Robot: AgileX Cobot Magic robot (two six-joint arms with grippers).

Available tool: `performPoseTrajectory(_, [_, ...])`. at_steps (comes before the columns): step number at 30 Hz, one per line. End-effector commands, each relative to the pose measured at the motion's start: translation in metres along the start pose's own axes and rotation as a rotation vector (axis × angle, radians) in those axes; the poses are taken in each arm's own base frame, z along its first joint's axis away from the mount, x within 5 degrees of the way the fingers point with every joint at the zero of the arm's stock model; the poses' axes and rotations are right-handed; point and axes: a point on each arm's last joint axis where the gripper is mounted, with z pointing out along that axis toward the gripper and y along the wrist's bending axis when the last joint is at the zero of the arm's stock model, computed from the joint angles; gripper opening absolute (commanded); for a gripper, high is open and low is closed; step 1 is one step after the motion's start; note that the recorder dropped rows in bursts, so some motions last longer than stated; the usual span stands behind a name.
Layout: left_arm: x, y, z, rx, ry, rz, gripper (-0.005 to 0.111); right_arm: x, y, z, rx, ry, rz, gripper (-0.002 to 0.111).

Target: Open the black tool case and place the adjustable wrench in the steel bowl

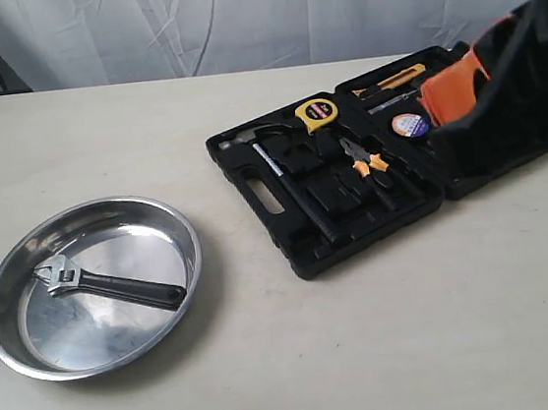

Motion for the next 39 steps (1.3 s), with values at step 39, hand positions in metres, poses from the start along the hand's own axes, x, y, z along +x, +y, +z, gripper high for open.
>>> performPoseTrajectory(39, [0.001,0.000,0.000,0.007,-0.002,-0.001,0.000,0.221,-0.047,0.010,0.555,-0.538,0.542,-0.001])
